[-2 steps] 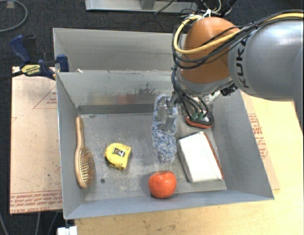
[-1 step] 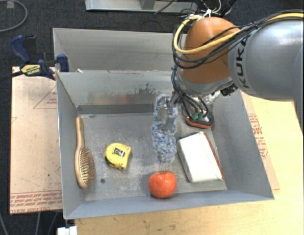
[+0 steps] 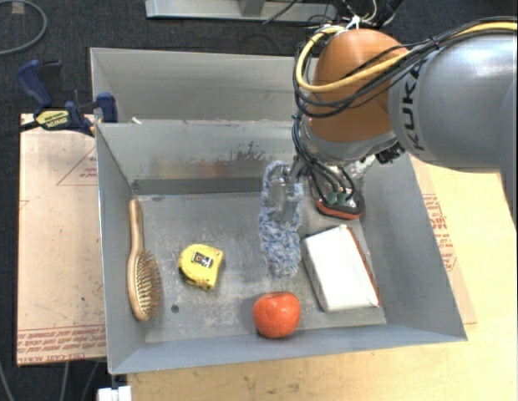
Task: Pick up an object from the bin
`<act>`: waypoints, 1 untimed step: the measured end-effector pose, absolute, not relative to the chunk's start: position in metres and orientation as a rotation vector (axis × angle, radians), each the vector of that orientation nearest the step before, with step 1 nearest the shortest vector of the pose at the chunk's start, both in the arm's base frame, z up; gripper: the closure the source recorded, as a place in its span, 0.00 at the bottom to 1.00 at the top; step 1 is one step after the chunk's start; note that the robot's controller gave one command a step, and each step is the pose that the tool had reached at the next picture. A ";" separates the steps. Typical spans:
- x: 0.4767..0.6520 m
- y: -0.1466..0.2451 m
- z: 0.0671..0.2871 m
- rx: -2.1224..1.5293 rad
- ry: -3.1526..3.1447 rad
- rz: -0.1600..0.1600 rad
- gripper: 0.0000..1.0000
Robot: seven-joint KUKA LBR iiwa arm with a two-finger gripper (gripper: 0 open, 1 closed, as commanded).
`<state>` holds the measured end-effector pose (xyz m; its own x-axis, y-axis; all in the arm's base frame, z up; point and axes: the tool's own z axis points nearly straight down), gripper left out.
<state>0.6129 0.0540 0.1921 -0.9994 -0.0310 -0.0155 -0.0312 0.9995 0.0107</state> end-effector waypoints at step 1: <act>0.612 0.046 0.145 0.016 3.119 0.019 1.00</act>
Offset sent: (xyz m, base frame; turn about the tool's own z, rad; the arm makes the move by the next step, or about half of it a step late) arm 0.0018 -0.0150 -0.0188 0.0520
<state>0.6122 0.0464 0.1450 -0.9997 0.0101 -0.0221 0.0099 0.9999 0.0126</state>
